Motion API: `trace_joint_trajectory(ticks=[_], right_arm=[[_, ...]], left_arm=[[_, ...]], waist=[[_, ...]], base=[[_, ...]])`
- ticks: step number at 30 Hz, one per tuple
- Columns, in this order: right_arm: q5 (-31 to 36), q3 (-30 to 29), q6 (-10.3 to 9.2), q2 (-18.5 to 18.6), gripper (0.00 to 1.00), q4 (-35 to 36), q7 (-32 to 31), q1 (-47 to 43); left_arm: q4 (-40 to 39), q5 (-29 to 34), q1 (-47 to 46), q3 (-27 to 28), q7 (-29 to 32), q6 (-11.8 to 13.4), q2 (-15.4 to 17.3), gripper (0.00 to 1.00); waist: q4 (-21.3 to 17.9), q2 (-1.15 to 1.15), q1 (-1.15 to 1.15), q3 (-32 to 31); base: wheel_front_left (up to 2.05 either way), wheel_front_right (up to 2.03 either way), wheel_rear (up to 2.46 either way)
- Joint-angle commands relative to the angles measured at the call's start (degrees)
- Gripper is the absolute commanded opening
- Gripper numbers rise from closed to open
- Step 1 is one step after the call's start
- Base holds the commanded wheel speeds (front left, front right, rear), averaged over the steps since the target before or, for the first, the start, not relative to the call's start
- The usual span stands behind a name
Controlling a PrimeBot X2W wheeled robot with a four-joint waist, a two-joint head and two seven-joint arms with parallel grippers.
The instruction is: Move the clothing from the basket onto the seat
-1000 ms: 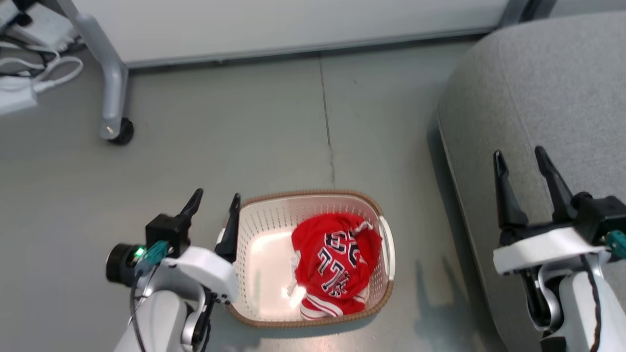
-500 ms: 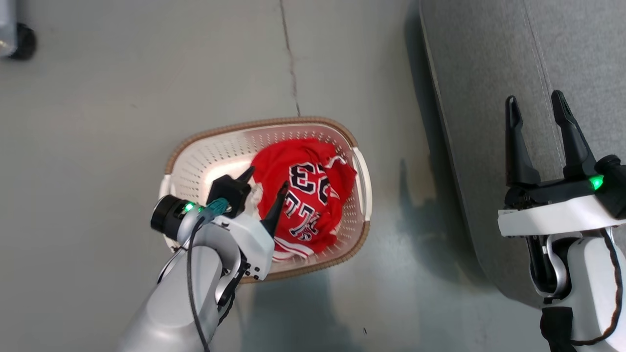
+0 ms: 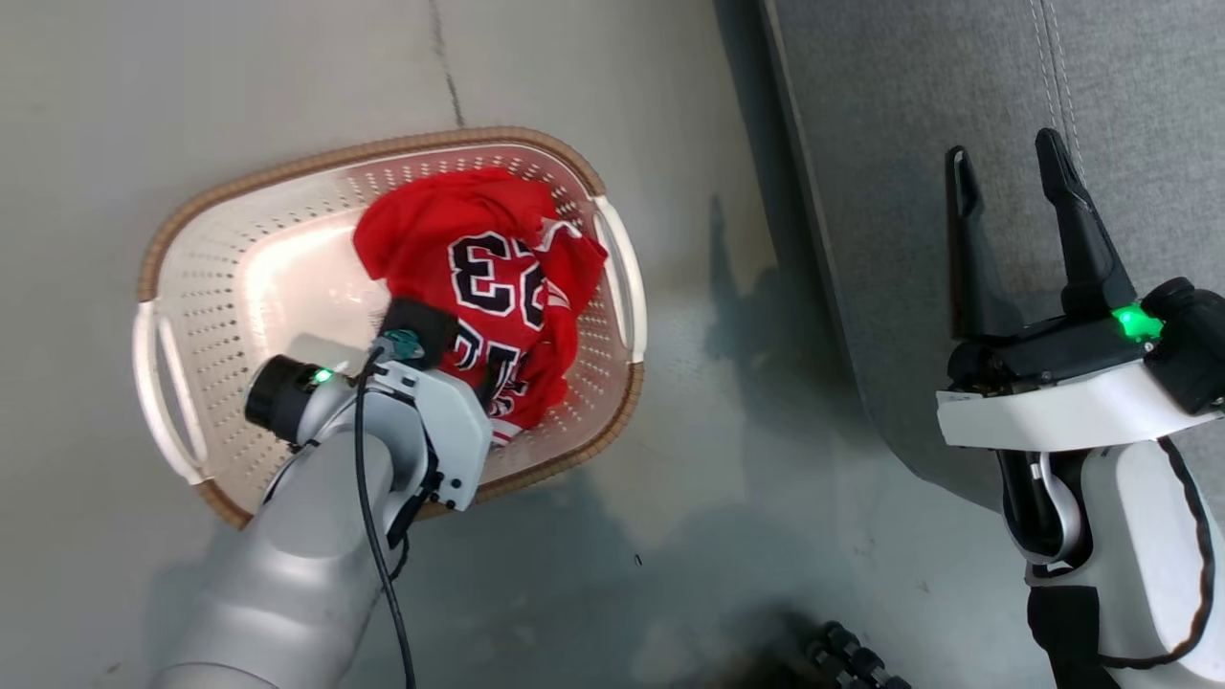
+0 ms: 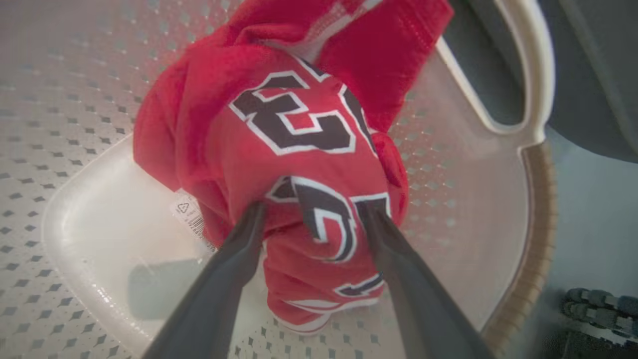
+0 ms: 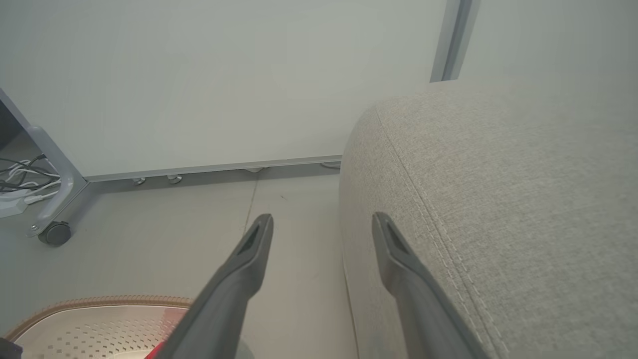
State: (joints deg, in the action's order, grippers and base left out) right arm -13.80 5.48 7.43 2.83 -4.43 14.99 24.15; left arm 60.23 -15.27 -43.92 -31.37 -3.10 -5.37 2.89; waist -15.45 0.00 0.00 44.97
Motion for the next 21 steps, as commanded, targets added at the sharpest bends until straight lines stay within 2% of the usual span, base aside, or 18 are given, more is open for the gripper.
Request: trace_joint_trajectory(ticks=[1, 6, 7, 14, 21], right_arm=[[-0.7, 0.0, 0.11, 0.2, 1.0, 0.8, 0.4, 1.1], [-1.4, 0.3, 0.11, 0.2, 1.0, 1.6, 0.3, 1.0], [-1.5, 0.4, 0.11, 0.2, 1.0, 1.8, 0.3, 1.1], [-0.2, -0.1, 0.11, 0.2, 1.0, 1.5, 0.3, 1.0], [2.0, -0.7, 0.11, 0.2, 1.0, 0.5, 0.3, -0.3]], left_arm=[[1.9, -0.6, -1.7, 0.5, 0.4, 0.3, 0.7, 1.0], [5.8, -2.0, -3.6, 1.0, 0.7, -0.2, 0.5, 1.0], [7.0, -2.5, -4.2, 1.0, 0.1, -0.6, 0.5, 0.0], [9.5, -3.3, -5.4, 0.2, -3.6, -0.7, 0.3, 0.0], [8.4, -4.4, -4.0, -0.9, -9.0, -1.2, 0.1, 0.0]], waist=[[-1.9, 0.0, 0.0, 2.2], [-2.6, 0.0, 0.0, 3.1], [-2.7, 0.0, 0.0, 3.2], [-1.5, 0.0, 0.0, 1.0], [2.2, 0.0, 0.0, -4.6]], base=[[0.0, 0.0, 0.0], [0.0, 0.0, 0.0], [0.0, 0.0, 0.0], [0.0, 0.0, 0.0], [0.0, 0.0, 0.0]])
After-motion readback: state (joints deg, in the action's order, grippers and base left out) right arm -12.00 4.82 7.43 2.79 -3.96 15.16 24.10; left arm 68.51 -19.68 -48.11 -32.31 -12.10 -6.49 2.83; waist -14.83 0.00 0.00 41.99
